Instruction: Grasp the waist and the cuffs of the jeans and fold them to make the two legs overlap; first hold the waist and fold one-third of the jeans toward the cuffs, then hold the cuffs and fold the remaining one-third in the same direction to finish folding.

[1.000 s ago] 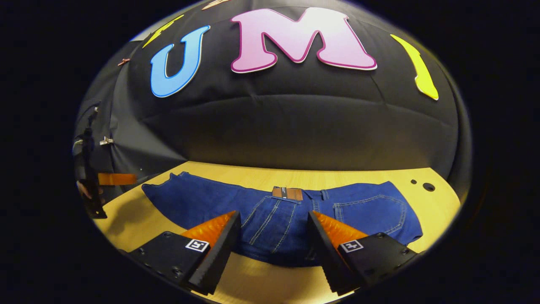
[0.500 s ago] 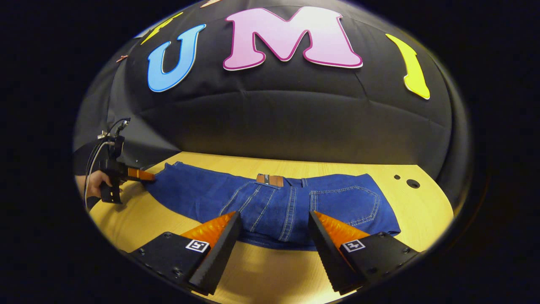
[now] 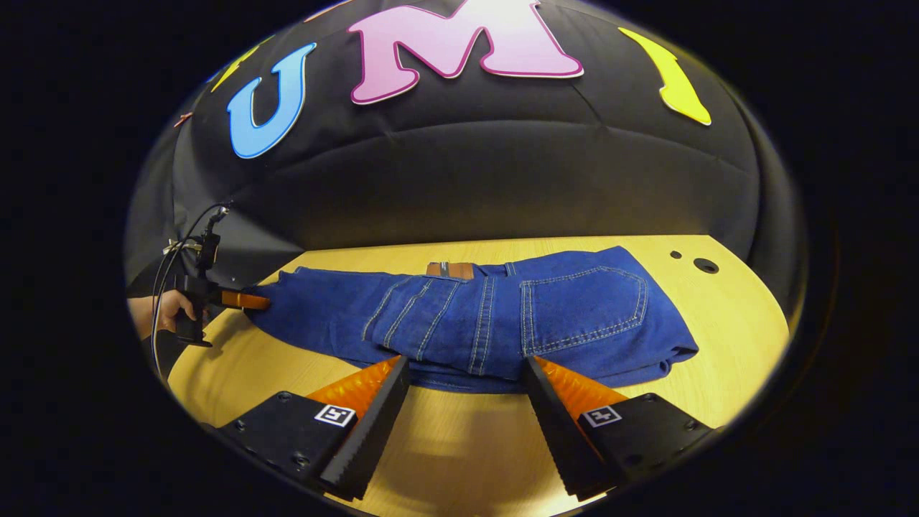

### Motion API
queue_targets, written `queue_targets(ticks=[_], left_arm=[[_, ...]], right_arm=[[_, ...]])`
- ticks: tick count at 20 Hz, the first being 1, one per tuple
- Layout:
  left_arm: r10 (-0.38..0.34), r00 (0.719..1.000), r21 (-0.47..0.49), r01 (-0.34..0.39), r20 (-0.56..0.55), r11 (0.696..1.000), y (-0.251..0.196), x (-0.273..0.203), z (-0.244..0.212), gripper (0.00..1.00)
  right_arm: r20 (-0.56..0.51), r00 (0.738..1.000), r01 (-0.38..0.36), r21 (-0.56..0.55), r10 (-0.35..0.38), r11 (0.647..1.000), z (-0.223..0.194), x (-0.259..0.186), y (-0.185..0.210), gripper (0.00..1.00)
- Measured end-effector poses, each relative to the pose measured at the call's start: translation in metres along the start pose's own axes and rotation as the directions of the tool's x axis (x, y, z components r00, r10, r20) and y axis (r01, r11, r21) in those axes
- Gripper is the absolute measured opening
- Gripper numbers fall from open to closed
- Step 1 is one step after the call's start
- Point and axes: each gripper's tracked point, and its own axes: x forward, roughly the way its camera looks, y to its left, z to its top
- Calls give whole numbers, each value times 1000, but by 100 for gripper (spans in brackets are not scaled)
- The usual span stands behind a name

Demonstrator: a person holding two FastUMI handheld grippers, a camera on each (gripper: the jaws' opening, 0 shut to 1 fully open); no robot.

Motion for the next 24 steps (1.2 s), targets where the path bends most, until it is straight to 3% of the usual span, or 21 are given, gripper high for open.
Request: queue_targets(ticks=[1, 9, 12, 16, 20, 24], left_arm=[[5, 1000, -15, -5, 9, 1000, -2, -2, -1, 37], [3, 994, -155, 15, 112, 988, -3, -17, 16, 8], [-13, 985, -152, 40, 171, 988, -14, -41, 35, 7], [-72, 959, -118, 108, 275, 987, -65, -78, 79, 6], [-146, 935, -33, 165, 323, 986, -136, -117, 104, 6], [-275, 905, 66, 268, 325, 961, -239, -141, 117, 6]], right_arm=[[-3, 1000, -1, -2, 1, 1000, -2, -1, -1, 98], [17, 1000, 19, -14, -19, 1000, 7, -12, -18, 98], [45, 998, 39, -25, -38, 999, 19, -18, -32, 98], [51, 996, 80, -19, -79, 997, 24, -26, -55, 98], [64, 990, 128, -12, -127, 992, 30, -39, -82, 98], [86, 981, 174, -19, -172, 984, 38, -49, -113, 98]])
